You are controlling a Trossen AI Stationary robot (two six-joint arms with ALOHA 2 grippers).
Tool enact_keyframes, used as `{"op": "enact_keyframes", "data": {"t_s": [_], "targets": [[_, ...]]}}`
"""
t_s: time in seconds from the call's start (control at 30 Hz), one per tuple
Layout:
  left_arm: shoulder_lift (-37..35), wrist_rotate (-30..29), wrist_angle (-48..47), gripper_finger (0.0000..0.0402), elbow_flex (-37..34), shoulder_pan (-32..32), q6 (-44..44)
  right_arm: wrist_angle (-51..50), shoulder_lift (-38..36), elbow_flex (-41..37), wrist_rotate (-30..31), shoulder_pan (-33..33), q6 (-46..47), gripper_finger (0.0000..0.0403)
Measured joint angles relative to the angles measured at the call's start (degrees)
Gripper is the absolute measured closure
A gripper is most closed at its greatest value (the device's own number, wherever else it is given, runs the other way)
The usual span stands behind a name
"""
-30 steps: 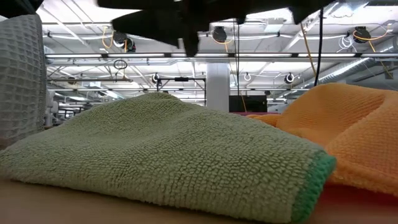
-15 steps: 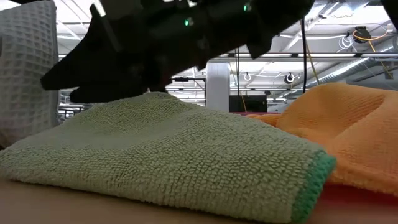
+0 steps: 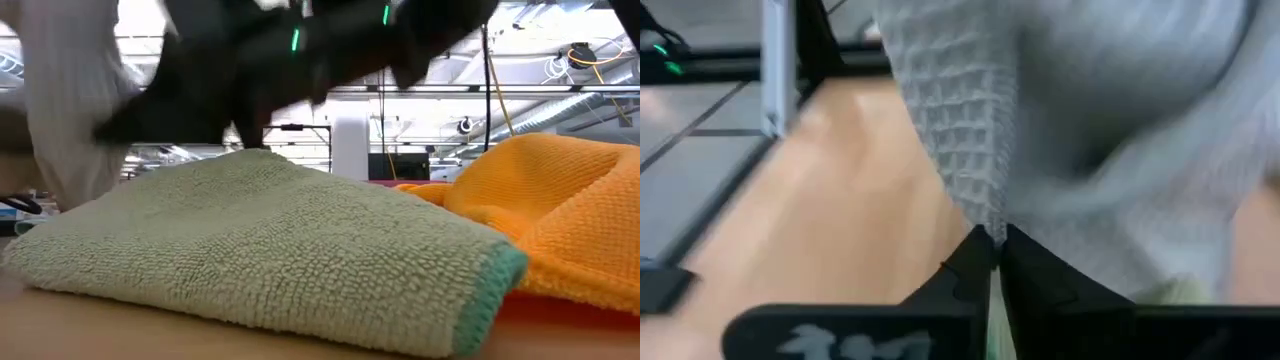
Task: Fold microfiber towels
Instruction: Fold the gray microfiber cloth
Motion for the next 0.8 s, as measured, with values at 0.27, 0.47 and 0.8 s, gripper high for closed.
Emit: {"op": "enact_keyframes", "data": {"t_s": [0.27, 0.47, 0.8], "targets": [[-4.9, 0.2, 13.5, 0.0397, 0.0, -3.5, 8.5, -19.3, -17.7, 0.0, 1.7, 3.0, -3.4, 0.0397], [-7.5, -0.3, 17.2, 0.0396, 0.0, -7.0, 12.7, -25.1, -28.1, 0.0, 7.1, 7.2, -7.3, 0.0397], [-5.8, -3.6, -2.7, 0.0396, 0.1, -4.4, -3.3, -26.3, -29.8, -6.3, 18.6, 7.5, -5.2, 0.0397]]}}
